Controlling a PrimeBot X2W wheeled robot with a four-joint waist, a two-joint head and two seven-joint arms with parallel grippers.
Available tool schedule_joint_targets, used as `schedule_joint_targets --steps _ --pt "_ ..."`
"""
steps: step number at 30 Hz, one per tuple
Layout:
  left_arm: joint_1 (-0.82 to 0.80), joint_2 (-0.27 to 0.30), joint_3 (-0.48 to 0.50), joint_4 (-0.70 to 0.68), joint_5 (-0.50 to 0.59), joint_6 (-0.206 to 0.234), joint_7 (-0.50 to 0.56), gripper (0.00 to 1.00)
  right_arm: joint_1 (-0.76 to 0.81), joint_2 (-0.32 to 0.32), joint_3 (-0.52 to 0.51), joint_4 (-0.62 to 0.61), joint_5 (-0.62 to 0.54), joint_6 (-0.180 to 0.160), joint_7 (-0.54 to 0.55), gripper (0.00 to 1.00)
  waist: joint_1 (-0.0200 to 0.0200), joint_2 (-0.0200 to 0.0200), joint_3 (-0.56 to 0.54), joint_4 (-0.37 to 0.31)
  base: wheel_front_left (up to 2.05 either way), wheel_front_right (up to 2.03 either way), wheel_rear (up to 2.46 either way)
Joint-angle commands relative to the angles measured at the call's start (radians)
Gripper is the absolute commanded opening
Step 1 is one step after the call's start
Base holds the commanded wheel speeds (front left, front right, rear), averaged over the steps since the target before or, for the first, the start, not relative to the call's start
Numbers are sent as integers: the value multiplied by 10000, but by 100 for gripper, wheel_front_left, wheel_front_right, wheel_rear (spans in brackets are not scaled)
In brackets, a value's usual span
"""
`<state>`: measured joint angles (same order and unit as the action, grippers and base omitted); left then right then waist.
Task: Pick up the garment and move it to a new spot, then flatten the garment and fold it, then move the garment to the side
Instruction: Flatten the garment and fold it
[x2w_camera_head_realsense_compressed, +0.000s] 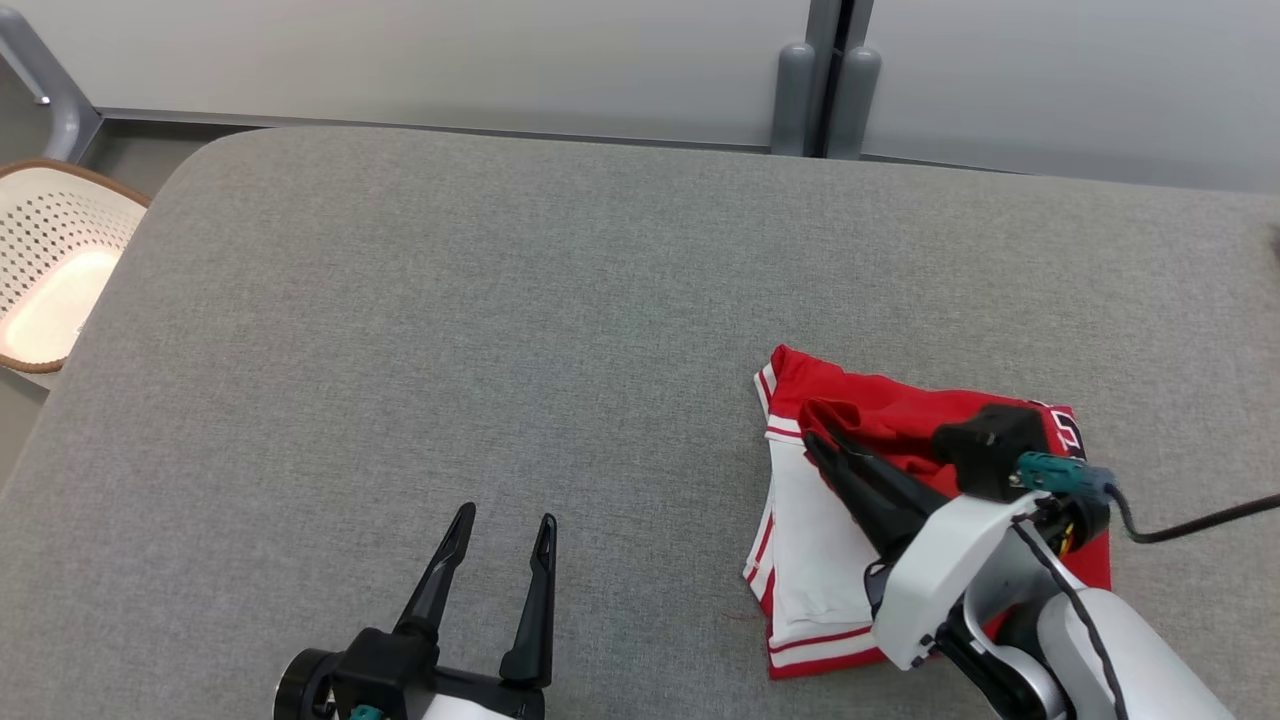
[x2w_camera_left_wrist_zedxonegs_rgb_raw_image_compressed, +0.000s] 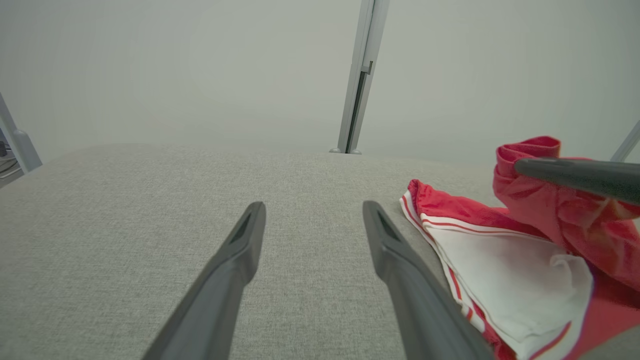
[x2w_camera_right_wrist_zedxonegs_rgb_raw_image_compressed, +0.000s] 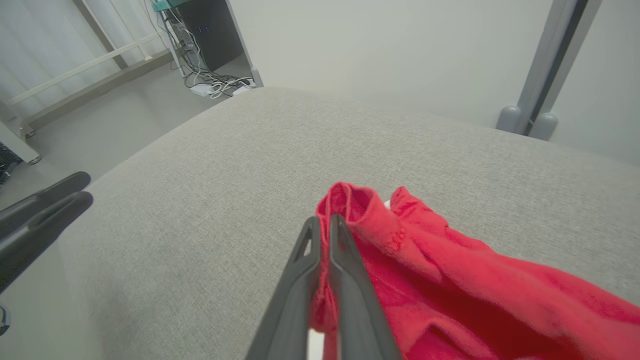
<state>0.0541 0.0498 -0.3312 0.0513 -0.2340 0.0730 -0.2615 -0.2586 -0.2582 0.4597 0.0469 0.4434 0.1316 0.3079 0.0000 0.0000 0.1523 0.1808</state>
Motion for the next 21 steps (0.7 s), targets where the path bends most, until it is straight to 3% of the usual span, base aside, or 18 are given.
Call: schedule_joint_targets --steps 1,2,3,7,10,21 --pt "40 29 -8 31 -55 52 -47 100 -218 37 182 176 65 -22 -84 18 0 0 -45 77 0 0 0" --pt "41 27 -38 60 -82 59 -47 100 -305 83 337 342 145 -22 -122 31 0 0 -60 118 0 0 0" --pt "47 27 -62 85 -111 57 -47 100 -378 144 484 486 203 -22 -178 100 0 0 -78 143 0 0 0" --pt "102 27 -135 138 -180 106 -47 100 -694 250 799 434 438 -22 -793 100 0 0 -125 192 0 0 0" --pt "131 26 -182 124 -248 173 -47 100 -811 35 430 128 300 -24 -1685 100 0 0 -162 129 0 0 0" --pt "209 32 47 -263 -167 374 -47 100 540 -688 -2029 409 -1228 -23 -4322 100 0 0 -429 -633 0 0 0"
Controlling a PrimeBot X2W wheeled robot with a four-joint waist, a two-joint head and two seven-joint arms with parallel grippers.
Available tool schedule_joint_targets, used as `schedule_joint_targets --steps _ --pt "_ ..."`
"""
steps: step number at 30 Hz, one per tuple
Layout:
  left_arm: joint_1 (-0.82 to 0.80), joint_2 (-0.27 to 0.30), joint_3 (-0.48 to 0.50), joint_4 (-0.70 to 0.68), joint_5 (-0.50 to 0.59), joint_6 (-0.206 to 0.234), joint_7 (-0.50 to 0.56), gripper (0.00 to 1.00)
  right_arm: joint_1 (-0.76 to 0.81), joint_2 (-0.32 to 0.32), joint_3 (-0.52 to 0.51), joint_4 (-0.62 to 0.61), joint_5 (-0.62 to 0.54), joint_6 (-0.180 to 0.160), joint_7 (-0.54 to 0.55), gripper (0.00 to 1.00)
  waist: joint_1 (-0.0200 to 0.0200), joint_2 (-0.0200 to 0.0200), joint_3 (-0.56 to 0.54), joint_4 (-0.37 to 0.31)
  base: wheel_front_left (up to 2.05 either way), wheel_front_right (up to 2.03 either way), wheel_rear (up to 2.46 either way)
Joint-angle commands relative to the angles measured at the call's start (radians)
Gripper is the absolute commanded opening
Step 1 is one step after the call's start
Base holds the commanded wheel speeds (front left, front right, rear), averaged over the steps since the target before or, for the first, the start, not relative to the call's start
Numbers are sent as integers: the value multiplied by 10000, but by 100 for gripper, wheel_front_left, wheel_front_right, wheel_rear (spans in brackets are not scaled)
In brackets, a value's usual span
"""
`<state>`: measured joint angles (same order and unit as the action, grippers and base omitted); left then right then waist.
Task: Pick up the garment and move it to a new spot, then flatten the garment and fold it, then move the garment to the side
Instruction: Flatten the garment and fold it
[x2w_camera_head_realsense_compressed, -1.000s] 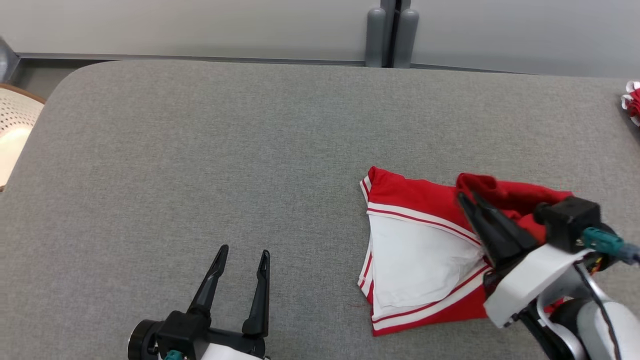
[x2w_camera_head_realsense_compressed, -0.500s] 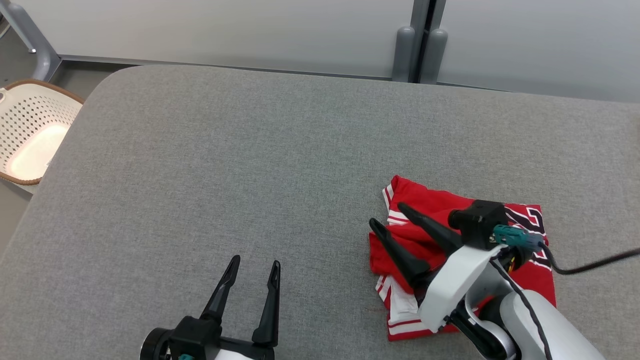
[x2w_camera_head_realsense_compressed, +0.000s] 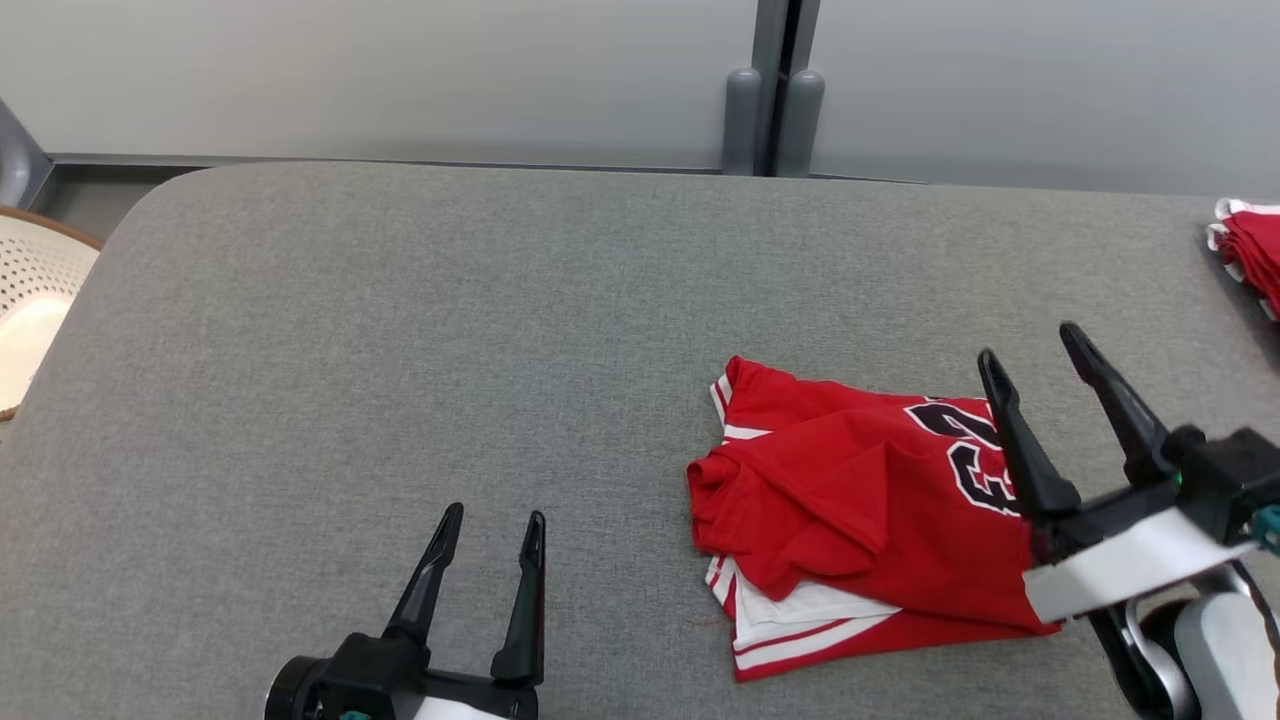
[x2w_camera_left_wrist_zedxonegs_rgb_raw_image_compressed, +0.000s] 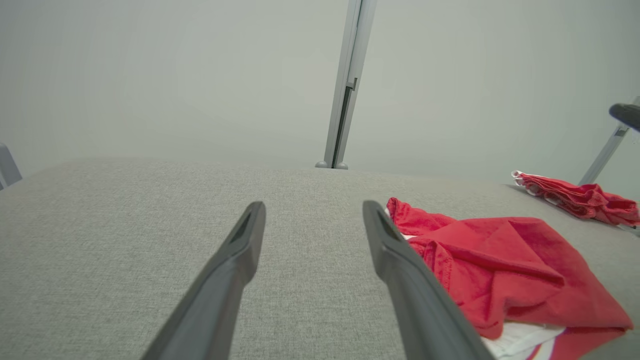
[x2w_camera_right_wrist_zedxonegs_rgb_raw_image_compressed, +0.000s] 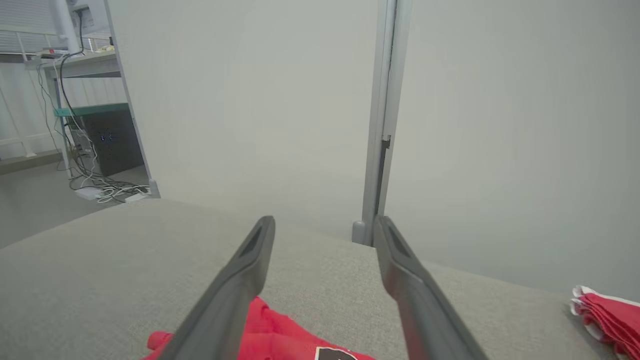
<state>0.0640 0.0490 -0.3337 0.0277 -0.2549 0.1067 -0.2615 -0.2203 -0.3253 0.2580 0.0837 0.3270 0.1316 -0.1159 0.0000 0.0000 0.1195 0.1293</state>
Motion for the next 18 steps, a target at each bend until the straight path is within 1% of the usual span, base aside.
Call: schedule_joint_targets --steps 1,5,10,13,16,18 --pt "141 40 115 -37 68 59 -47 100 375 -28 -110 189 -161 -23 -236 100 0 0 -161 -194 0 0 0" --pt "318 38 324 -149 184 84 -47 100 1232 30 -56 640 -312 -23 -725 100 0 0 -453 -477 0 0 0" --pt "737 38 640 -425 375 177 -47 100 2113 183 480 1011 19 -23 -1056 100 0 0 -907 -756 0 0 0" --pt "951 38 758 -578 489 195 -47 100 2363 270 1041 1170 400 -23 -1083 100 0 0 -1046 -771 0 0 0" --pt "1058 37 731 -656 587 154 -47 100 2254 409 1582 1478 978 -23 -1006 100 0 0 -1073 -645 0 0 0" --pt "1067 38 692 -663 595 128 -47 100 2157 429 1773 1605 1104 -23 -961 100 0 0 -1081 -572 0 0 0"
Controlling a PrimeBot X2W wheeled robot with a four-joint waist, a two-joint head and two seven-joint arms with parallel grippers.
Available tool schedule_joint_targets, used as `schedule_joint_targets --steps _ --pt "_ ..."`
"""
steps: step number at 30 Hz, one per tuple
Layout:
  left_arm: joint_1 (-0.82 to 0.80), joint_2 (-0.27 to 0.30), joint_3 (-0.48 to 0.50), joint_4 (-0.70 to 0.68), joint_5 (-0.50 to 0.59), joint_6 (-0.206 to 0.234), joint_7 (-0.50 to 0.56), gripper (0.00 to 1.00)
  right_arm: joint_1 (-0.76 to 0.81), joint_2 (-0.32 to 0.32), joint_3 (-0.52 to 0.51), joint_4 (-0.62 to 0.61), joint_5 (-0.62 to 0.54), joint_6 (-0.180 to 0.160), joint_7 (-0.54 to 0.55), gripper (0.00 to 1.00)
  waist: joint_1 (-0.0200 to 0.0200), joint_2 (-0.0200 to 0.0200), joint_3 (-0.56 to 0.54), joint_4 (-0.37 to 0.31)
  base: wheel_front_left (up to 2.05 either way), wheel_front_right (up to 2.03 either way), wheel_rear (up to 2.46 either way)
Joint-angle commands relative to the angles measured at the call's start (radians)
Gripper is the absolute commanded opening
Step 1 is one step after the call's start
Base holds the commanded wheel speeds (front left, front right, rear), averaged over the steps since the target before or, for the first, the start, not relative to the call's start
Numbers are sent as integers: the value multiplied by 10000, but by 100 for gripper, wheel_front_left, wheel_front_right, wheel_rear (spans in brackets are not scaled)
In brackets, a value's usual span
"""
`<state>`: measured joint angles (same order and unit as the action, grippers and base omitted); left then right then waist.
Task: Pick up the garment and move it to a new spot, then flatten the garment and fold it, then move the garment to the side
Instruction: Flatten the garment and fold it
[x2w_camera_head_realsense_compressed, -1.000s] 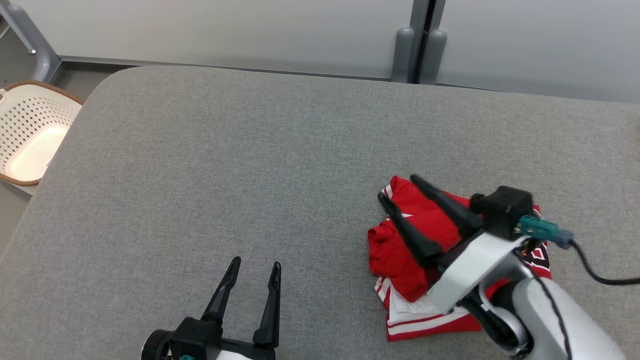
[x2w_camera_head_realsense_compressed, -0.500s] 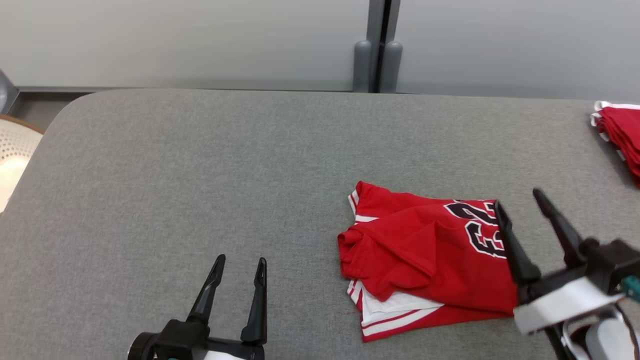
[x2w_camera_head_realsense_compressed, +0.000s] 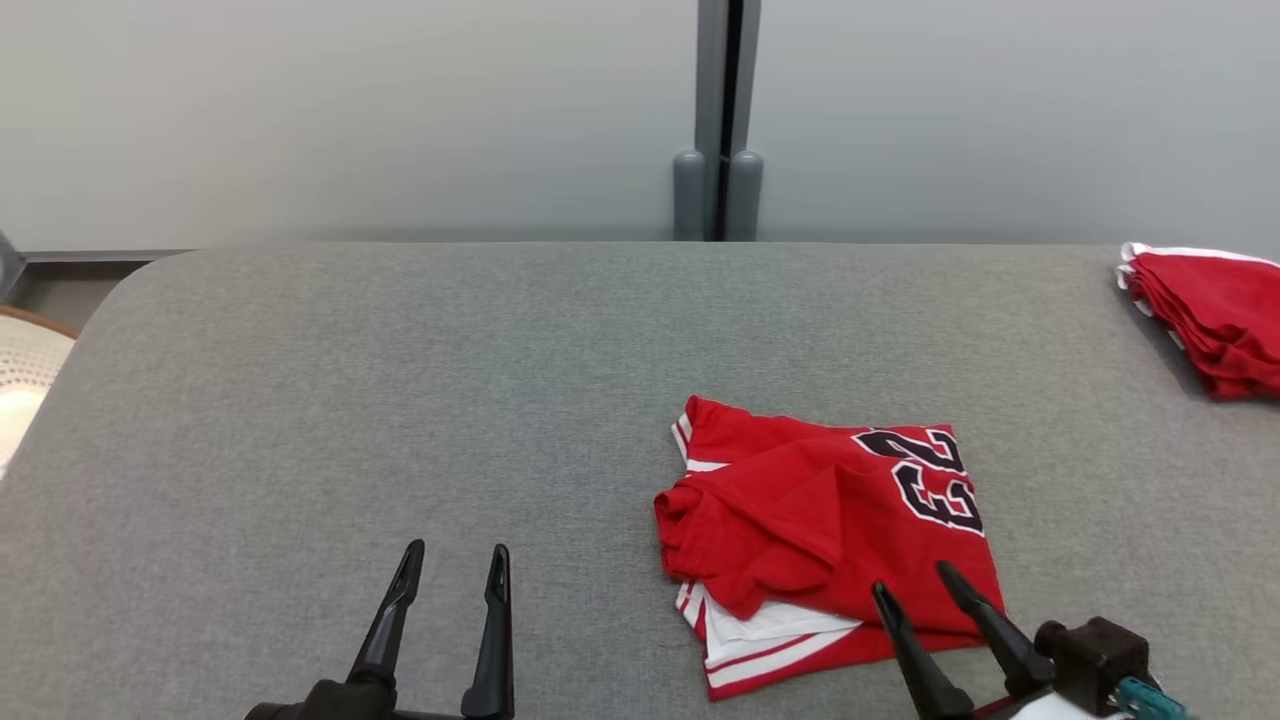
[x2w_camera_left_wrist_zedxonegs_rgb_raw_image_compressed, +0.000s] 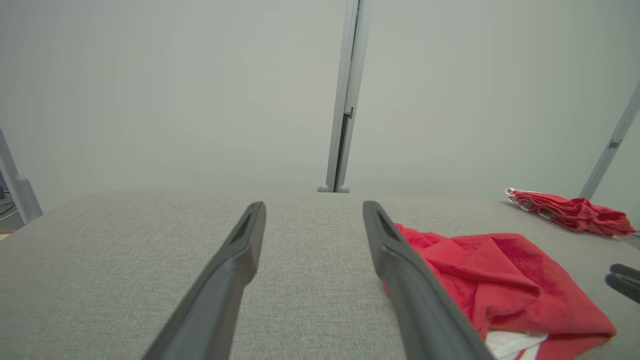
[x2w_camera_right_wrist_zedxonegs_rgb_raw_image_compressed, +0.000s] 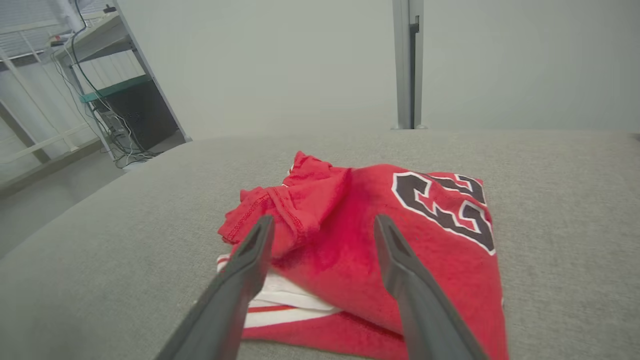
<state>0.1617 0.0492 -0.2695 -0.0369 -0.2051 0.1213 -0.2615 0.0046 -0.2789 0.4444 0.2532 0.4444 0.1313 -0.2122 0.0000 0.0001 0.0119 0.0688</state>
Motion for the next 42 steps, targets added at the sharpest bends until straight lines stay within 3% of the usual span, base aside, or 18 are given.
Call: schedule_joint_targets --steps 1,13,14,15,17,18,31,32,34,42 --pt "97 38 21 -16 83 -33 -46 100 -196 24 4 52 93 -16 -18 100 0 -1 -13 113 0 0 0" --pt "173 34 -198 70 -43 -3 -47 100 -1397 482 769 2530 896 -13 -185 100 0 -1 99 1156 0 0 0" --pt "165 34 -205 82 -52 -14 -47 100 -1494 501 793 2696 918 -13 -214 81 0 -1 110 1217 0 0 0" --pt "152 34 -206 84 -58 -26 -47 100 -1568 521 802 2831 931 -13 -254 40 0 -1 132 1274 0 0 0" --pt "99 34 -231 79 -62 -25 -47 100 -1758 532 873 3005 899 -13 -330 8 0 -1 180 1370 0 0 0" --pt "73 34 -246 78 -59 -31 -47 100 -1821 539 964 3011 879 -13 -383 0 0 -1 198 1413 0 0 0" --pt "156 36 -337 337 -57 -139 -47 100 -2501 837 1966 1888 1074 -13 -373 0 0 -1 69 1630 0 0 0" --pt "136 36 -360 360 -72 -146 -47 100 -2575 869 2101 1989 1085 -13 -283 11 0 -1 77 1639 0 0 0" --pt "20 36 -458 461 -116 -174 -47 100 -2833 1078 2281 2420 1199 -13 -51 100 0 -1 159 1699 0 0 0" --pt "-169 36 -593 665 -251 -227 -47 100 -3110 1152 3538 2475 1720 -13 217 100 0 -1 401 1741 0 0 0"
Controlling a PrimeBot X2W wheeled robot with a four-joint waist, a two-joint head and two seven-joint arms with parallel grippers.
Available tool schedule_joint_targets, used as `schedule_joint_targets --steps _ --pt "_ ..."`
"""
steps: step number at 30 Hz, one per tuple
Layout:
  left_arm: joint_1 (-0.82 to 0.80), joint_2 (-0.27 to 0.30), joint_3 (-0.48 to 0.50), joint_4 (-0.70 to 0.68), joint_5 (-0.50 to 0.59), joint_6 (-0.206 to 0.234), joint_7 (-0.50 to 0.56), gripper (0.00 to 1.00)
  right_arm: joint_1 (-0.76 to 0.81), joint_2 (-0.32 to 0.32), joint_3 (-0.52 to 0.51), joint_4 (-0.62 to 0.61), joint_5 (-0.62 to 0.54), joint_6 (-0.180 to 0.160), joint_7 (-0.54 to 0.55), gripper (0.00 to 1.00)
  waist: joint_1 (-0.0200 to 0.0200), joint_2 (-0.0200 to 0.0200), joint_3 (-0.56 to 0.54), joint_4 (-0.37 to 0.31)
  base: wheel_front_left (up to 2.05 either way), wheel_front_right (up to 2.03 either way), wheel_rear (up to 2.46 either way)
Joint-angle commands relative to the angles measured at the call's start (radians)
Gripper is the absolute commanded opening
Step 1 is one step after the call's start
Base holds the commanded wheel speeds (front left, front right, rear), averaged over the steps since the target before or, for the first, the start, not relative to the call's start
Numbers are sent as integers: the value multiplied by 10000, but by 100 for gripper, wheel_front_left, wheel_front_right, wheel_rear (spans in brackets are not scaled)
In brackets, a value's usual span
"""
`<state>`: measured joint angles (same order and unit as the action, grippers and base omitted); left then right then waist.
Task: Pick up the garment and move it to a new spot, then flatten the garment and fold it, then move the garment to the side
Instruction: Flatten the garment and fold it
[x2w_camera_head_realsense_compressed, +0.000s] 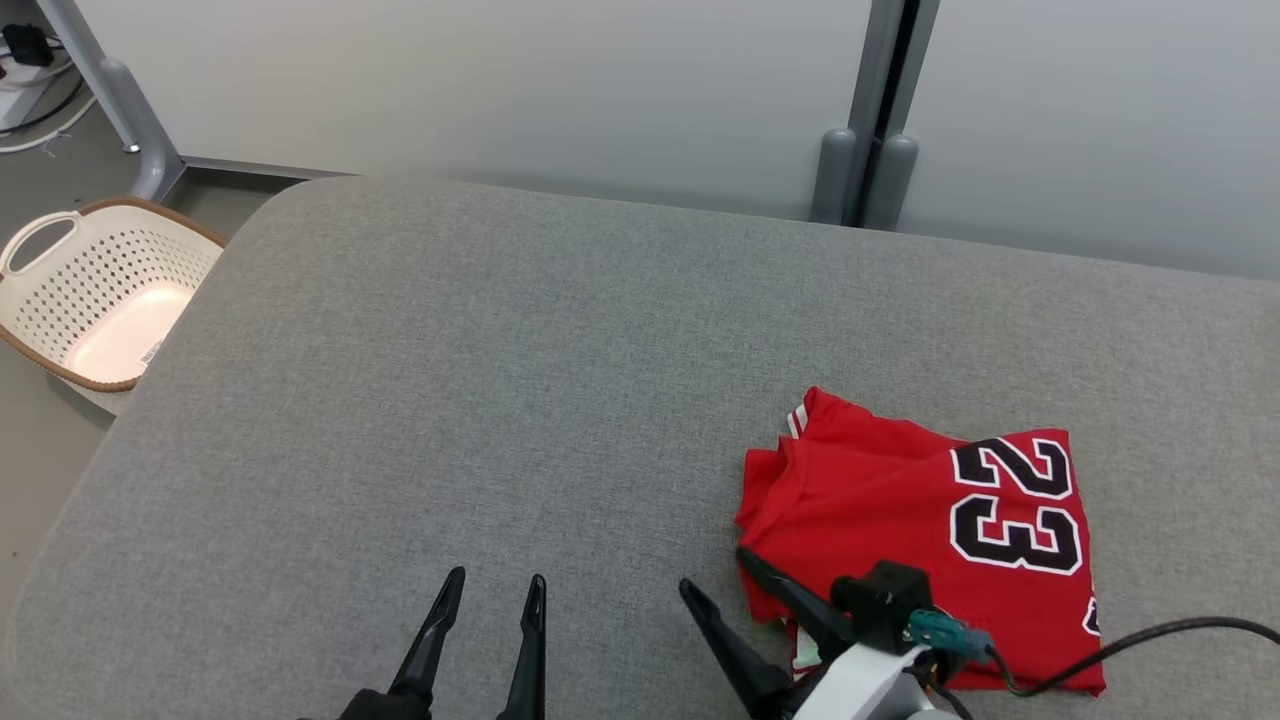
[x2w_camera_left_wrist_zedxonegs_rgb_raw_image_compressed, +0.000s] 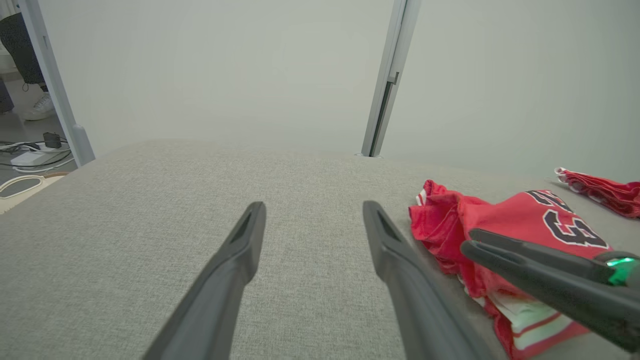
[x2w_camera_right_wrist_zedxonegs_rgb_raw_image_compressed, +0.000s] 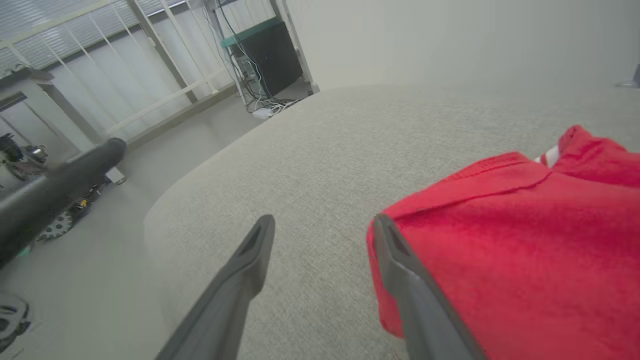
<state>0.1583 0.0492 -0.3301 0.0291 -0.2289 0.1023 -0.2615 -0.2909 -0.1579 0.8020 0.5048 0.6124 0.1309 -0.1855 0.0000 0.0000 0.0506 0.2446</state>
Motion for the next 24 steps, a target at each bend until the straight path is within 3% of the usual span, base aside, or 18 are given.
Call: schedule_joint_targets --steps 1,4,9,15,22,24 --pt "-139 36 17 25 -36 -34 -47 100 -139 -128 271 -282 186 -9 -133 100 0 0 31 -54 0 0 0" --pt "-169 34 39 -18 -155 8 -48 100 -167 -572 702 -939 481 -10 -487 100 0 0 65 -241 0 0 0" --pt "-197 40 206 -265 -356 144 -46 100 113 -1101 200 -1416 278 -9 -775 100 0 0 29 -745 0 0 0" --pt "-188 37 584 -690 -257 297 -46 100 739 -1399 -1679 -2054 -770 -9 -802 100 0 0 -103 -1475 0 0 0" --pt "207 34 1325 -1024 -52 458 -48 100 1596 -1046 -3778 -2524 -2605 -9 -805 100 0 0 -542 -2210 0 0 0" --pt "301 34 1529 -1112 87 437 -48 100 1960 -667 -4433 -2876 -2934 -9 -804 100 0 0 -623 -2345 0 0 0"
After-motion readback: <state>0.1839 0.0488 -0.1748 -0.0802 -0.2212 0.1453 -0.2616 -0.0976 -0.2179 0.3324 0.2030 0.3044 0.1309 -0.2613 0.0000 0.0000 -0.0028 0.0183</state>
